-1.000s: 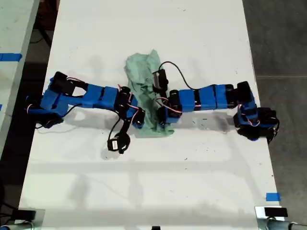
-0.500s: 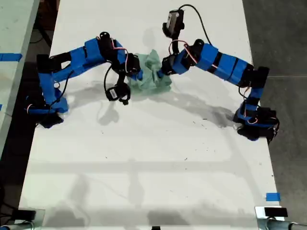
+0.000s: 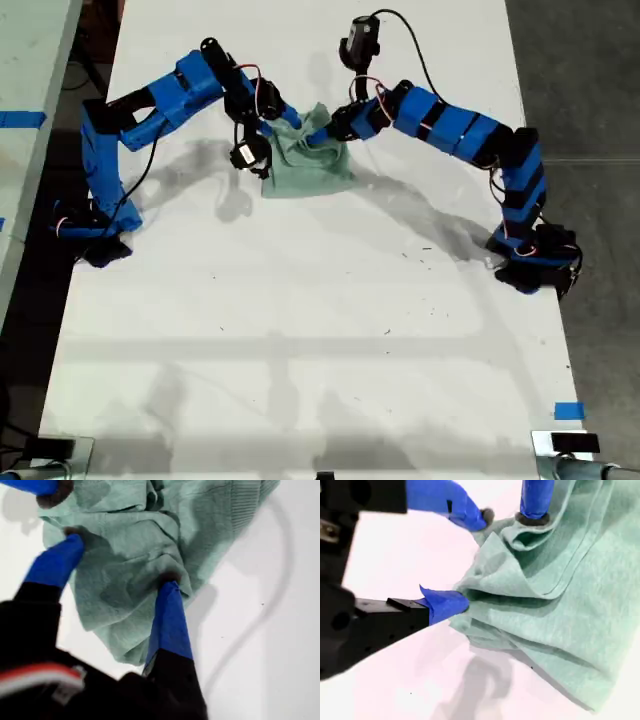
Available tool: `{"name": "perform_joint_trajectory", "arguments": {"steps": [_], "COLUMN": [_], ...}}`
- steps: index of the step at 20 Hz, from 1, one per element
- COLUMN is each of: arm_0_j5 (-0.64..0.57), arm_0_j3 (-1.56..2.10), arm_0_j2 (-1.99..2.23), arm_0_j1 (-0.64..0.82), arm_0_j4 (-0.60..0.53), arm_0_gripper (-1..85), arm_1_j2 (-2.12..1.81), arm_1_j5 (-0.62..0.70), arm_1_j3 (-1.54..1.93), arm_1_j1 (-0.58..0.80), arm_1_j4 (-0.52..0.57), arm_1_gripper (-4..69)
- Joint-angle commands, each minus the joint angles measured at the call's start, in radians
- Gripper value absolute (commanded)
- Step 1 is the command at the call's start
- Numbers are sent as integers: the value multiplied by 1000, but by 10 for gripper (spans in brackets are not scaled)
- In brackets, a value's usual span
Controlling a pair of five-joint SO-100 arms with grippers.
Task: Fold t shirt
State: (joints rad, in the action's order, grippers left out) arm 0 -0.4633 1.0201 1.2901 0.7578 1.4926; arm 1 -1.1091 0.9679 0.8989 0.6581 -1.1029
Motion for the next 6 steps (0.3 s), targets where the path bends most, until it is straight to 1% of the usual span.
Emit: {"name": "perform_joint_trajectory", "arguments": {"steps": [1,3,4,5,6], "arm_0_j5": [-15,-37,-40,-40,-40], "arm_0_j3": [-49,-49,-49,-48,-46], "arm_0_j2": [48,95,127,166,218], "arm_0_j1": [51,71,75,77,72], "arm_0_j4": [-9,11,41,81,130], "arm_0_gripper": [282,278,275,270,266], "arm_1_j2": [-67,-114,-140,-173,-210], "arm_1_j5": [60,72,71,61,31], "arm_1_j3": [-130,-130,-121,-109,-109], "arm_1_j1": [43,86,109,129,143], "arm_1_j4": [-29,-87,-132,-196,-298], "arm_1_gripper": [457,456,456,455,446]}}
